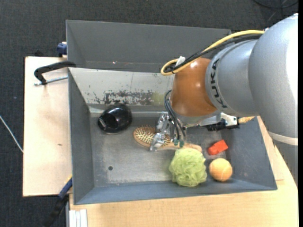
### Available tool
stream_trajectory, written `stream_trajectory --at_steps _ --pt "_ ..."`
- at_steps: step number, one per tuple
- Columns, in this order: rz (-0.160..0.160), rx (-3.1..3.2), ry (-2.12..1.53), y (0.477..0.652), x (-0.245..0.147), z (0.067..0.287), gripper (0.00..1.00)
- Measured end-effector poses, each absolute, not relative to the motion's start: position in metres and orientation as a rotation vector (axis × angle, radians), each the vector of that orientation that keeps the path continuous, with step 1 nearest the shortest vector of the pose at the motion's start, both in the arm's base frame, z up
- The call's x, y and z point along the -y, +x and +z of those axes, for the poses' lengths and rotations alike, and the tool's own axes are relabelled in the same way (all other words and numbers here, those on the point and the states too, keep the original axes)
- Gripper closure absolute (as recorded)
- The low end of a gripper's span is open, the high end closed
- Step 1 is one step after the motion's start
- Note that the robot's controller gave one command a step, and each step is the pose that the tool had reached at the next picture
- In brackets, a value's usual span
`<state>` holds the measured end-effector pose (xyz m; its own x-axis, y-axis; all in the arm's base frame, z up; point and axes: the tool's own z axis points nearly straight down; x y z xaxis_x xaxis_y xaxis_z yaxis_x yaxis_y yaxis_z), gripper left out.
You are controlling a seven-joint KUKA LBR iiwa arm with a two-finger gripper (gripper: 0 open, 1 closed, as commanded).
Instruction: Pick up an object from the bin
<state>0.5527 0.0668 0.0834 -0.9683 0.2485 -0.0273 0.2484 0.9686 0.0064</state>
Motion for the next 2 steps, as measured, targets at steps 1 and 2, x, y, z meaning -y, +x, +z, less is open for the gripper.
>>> stream_trajectory --at_steps 1,2 --pt "0.004 -3.095 0.391 0.551 -0.067 0.088 1.00" --pt "0.004 -3.103 0.390 0.551 -0.067 0.105 1.00"
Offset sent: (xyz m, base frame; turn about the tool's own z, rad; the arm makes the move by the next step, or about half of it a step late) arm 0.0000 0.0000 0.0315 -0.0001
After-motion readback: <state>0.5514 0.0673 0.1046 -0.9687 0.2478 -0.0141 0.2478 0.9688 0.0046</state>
